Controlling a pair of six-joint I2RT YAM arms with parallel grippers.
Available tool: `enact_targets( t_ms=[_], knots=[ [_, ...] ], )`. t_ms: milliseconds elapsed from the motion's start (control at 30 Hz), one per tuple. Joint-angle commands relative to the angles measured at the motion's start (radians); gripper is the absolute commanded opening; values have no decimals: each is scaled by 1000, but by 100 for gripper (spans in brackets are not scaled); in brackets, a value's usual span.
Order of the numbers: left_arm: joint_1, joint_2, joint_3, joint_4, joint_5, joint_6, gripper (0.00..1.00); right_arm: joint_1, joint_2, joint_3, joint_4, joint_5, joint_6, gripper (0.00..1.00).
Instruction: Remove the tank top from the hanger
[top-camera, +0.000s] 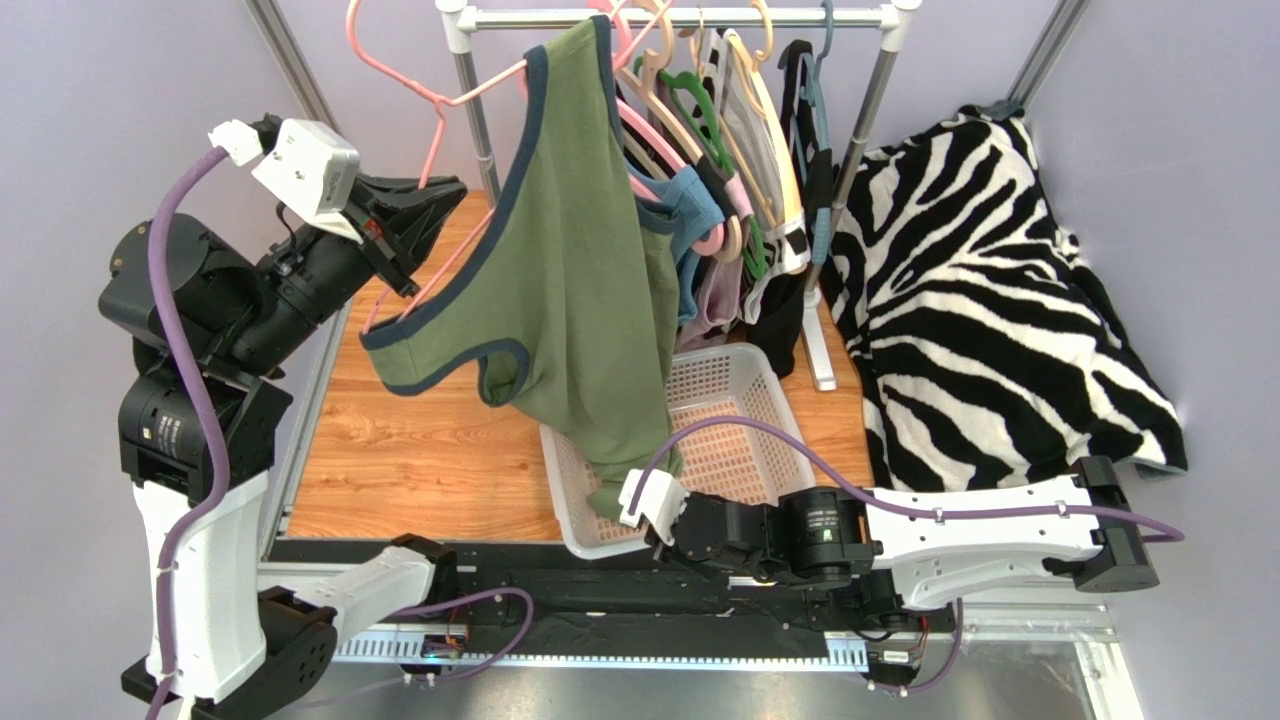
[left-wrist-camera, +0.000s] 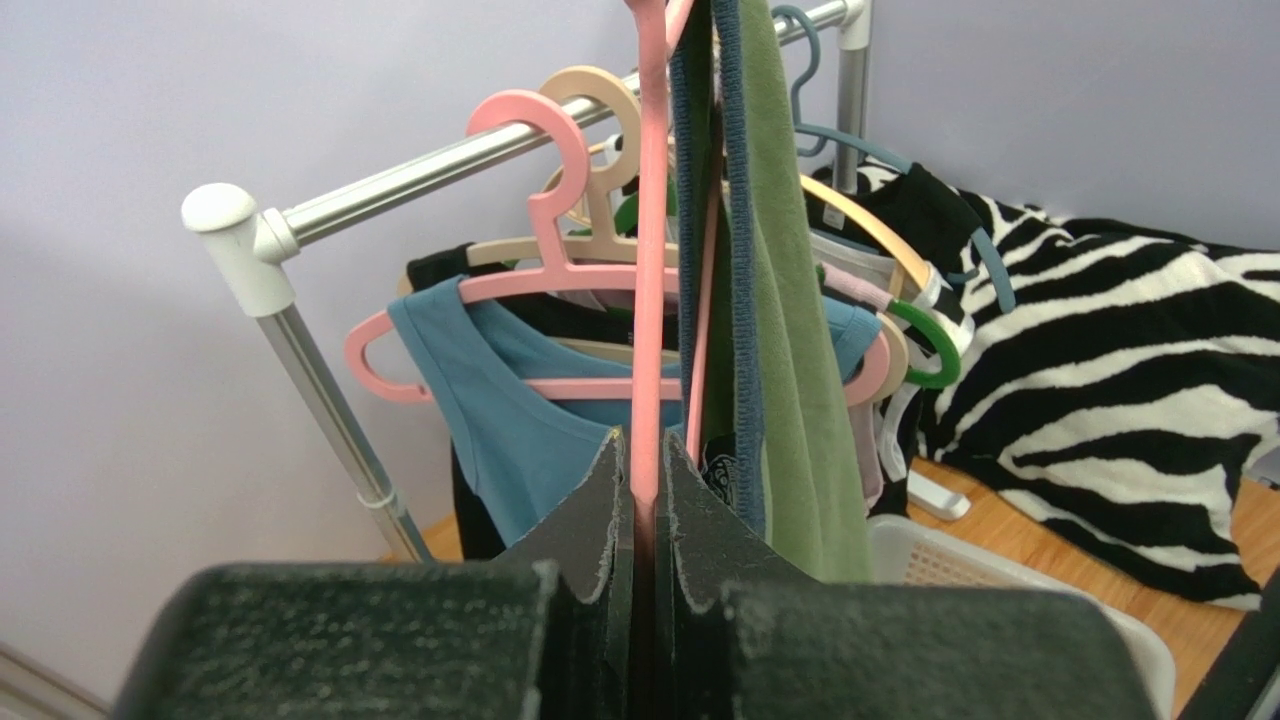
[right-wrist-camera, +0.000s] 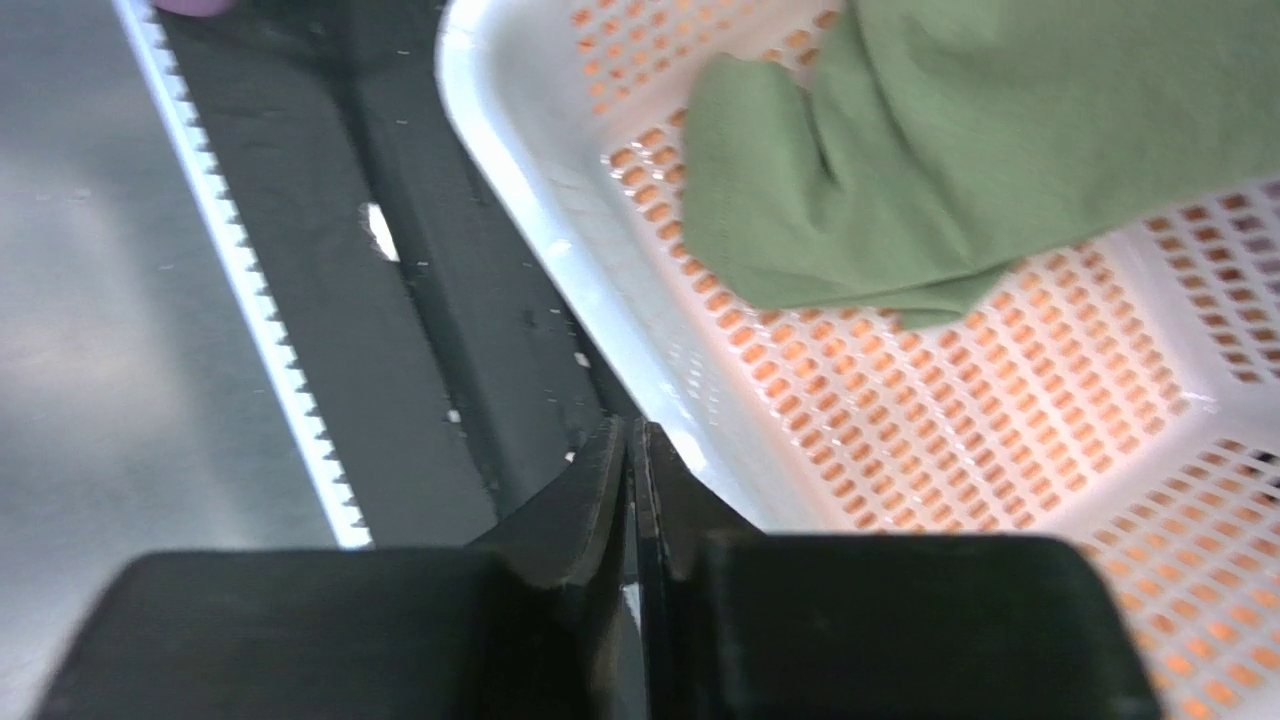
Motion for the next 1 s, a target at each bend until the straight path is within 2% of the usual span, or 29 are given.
enact_targets(
  t_ms=[0,167,267,400,667,767,967],
  knots=[
    [-9,-17,-42,60,-6,24,0,-7,27,-13,107,-104,4,18],
    [-21,-40,-108,40,-14,43,0,-25,116,4,172,-190,-14,42],
    [-24,-36,-116,11,-32,58,0,-51,159,30,198,-242,-35,49],
    [-28,-26,-122,6,-51,75,0,-76,257,61,227,-239,-63,51],
    [-30,-17,-73,-4,-19,36,0,-162,348,72,350,-128,-83,49],
    [-30,-13,-49,-27,16,3,0,-208,366,95,386,-144,-89,48],
    [-32,20,-1,-121,199,-65,0,-234,387,150,391,-176,-104,47]
  ],
)
